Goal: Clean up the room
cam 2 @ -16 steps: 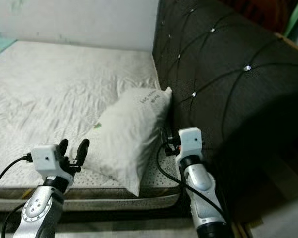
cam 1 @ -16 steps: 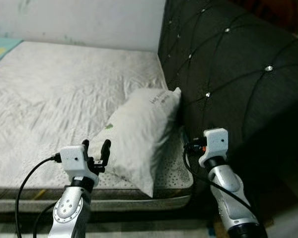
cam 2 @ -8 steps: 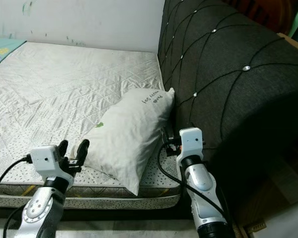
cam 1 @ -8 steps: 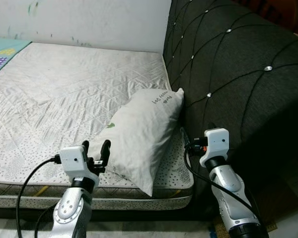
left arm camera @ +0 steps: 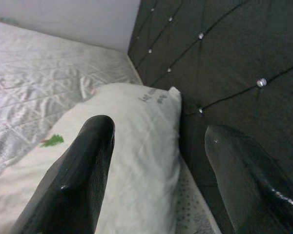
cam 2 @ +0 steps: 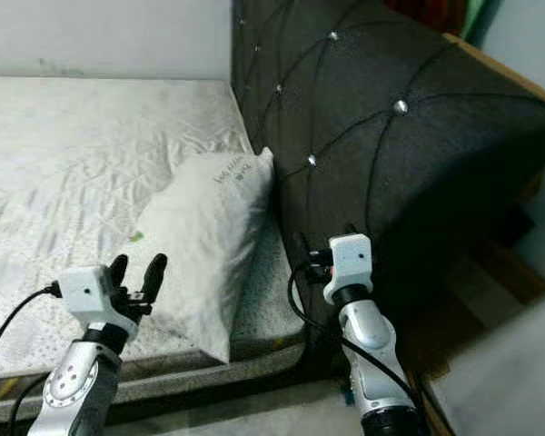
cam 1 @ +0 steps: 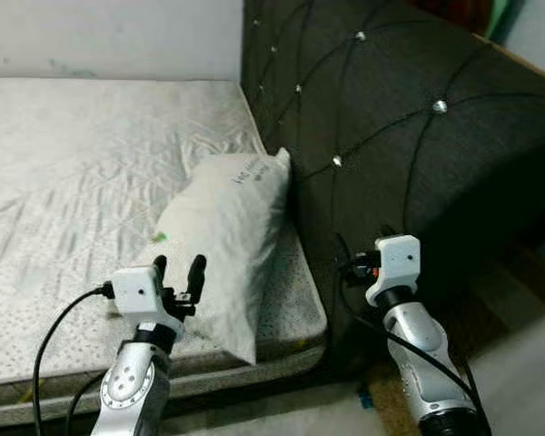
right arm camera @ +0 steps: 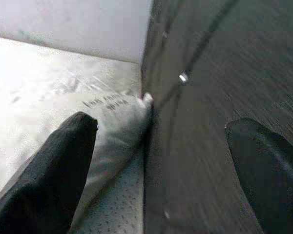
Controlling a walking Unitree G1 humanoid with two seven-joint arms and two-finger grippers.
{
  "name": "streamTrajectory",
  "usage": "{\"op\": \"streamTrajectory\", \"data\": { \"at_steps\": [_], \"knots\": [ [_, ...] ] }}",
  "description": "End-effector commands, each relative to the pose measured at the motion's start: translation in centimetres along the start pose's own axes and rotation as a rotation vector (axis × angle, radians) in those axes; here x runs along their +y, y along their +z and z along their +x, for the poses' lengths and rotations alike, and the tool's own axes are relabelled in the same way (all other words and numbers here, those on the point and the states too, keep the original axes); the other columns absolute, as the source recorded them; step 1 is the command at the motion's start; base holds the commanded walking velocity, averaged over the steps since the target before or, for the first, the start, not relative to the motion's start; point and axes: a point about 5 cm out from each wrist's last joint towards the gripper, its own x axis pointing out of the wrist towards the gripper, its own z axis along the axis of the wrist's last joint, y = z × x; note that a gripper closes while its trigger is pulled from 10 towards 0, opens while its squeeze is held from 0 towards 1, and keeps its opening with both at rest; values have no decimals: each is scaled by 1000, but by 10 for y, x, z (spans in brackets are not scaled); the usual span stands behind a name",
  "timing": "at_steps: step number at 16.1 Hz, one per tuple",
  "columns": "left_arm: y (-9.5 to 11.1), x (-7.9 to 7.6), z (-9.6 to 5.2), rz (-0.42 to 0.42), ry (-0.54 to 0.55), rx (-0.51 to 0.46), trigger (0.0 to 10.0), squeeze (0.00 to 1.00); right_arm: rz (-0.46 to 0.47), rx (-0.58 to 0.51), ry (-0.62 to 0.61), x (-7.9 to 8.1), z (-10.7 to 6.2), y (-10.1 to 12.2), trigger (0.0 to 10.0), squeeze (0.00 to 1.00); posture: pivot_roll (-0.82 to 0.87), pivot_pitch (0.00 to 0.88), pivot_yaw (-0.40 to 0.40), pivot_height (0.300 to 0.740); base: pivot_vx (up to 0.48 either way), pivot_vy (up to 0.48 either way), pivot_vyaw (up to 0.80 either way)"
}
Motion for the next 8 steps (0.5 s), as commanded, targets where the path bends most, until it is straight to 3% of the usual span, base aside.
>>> {"op": "streamTrajectory", "data": {
  "at_steps": [1,2,8],
  "knots": [
    [3,0,0,7,-12,-16,10000,0,-8,-5,9,0,2,2,10000,0,-42,52,-91,740,292,0,0],
    [3,0,0,8,-10,-12,10000,0,-15,-7,15,1,2,3,10000,0,-42,52,-91,740,277,0,0],
    [1,2,6,18,14,-1,10000,0,11,-21,-13,0,7,4,10000,0,-35,29,-57,740,0,0,0]
  ]
}}
